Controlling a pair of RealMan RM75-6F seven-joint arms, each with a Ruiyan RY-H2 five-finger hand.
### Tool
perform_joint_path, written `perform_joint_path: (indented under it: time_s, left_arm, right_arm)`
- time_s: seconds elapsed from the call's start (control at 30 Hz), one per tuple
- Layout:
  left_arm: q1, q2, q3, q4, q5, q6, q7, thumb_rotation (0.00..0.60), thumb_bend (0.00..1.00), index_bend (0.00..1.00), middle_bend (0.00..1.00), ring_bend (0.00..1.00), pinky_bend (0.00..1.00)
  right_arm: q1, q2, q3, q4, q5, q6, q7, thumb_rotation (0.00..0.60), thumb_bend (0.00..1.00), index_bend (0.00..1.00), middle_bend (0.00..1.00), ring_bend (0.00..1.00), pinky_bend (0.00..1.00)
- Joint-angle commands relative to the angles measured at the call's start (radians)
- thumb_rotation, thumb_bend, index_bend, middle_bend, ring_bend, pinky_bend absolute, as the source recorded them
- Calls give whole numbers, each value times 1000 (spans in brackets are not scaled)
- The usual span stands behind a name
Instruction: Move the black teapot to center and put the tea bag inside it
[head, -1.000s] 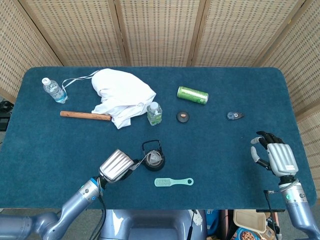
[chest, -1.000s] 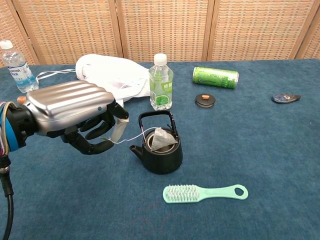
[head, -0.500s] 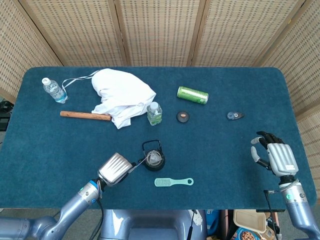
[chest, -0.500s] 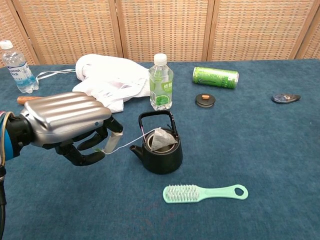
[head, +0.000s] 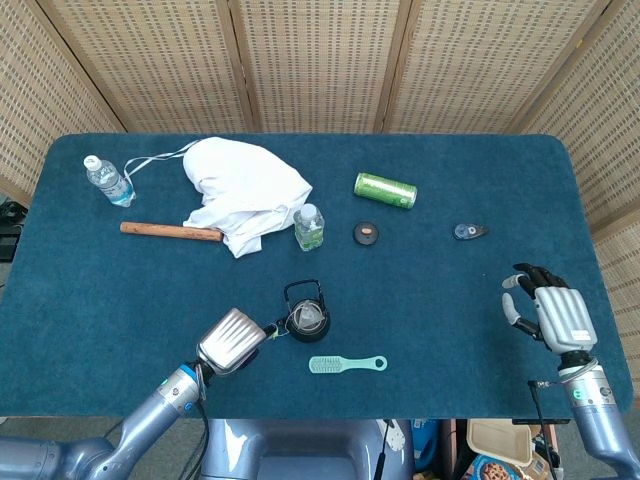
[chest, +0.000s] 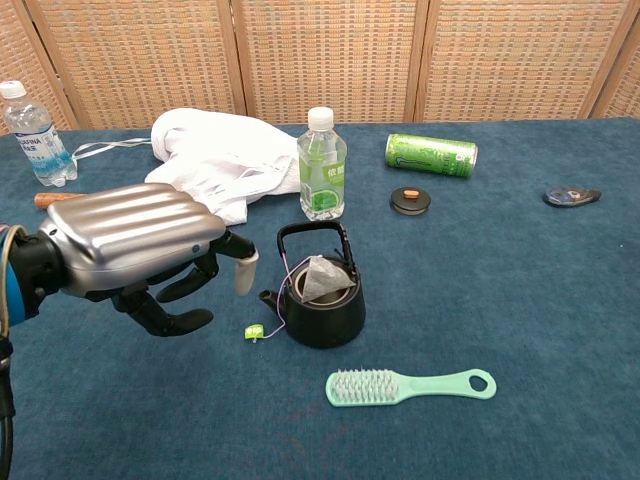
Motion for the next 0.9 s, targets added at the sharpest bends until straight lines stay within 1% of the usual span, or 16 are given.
perform_joint_path:
  time_s: [0.03,0.13,0.17,0.23,0.27,0.33,0.37,0.5,0.67,0.9]
  left_arm:
    - [-5,8,-5,-6,-7,-5,5,600,398,322,797,740,804]
    - [-19,26,-14,-26,-38,-20,31,600,408,236,800,747,804]
    - [-23,31,-17,-34,-50,-25,39,600,429,218,803,749,804]
    - [-39,44,-24,-53,-83,-44,54,600,545,188,812,756,804]
    - [-49,50,-27,-61,-102,-54,67,600,623,181,817,758,804]
    - [-66,59,-33,-73,-135,-69,88,600,715,168,821,761,804]
    - [-74,63,-36,-80,-152,-75,95,600,757,160,822,762,804]
    - [-121,78,-51,-99,-223,-106,133,600,857,136,824,762,804]
    - [-175,78,-64,-105,-308,-132,156,600,925,132,826,762,804]
    - [-251,53,-68,-92,-415,-145,194,600,930,132,826,763,804]
  right_arm:
    - [0,0,1,0,-1,1,1,0,654,390,293,221,314]
    - [-1,-2,1,0,-3,5,1,0,654,390,294,221,314]
    - [-1,-3,1,0,-4,4,2,0,654,390,294,221,314]
    - [-1,-4,0,0,-5,4,1,0,654,390,294,221,314]
    - [-1,-4,-1,0,-6,4,2,0,654,390,294,221,314]
    - [0,-4,0,-1,-7,4,1,0,655,390,294,221,314]
    - [-1,-4,-1,-1,-7,5,-1,0,654,390,294,221,314]
    - [-2,-2,-1,-6,-8,7,-4,0,654,390,294,221,314]
    - [-2,-2,0,-9,-7,7,-6,0,654,390,294,221,314]
    - [-1,-2,0,-6,-7,5,-4,0,654,389,294,221,314]
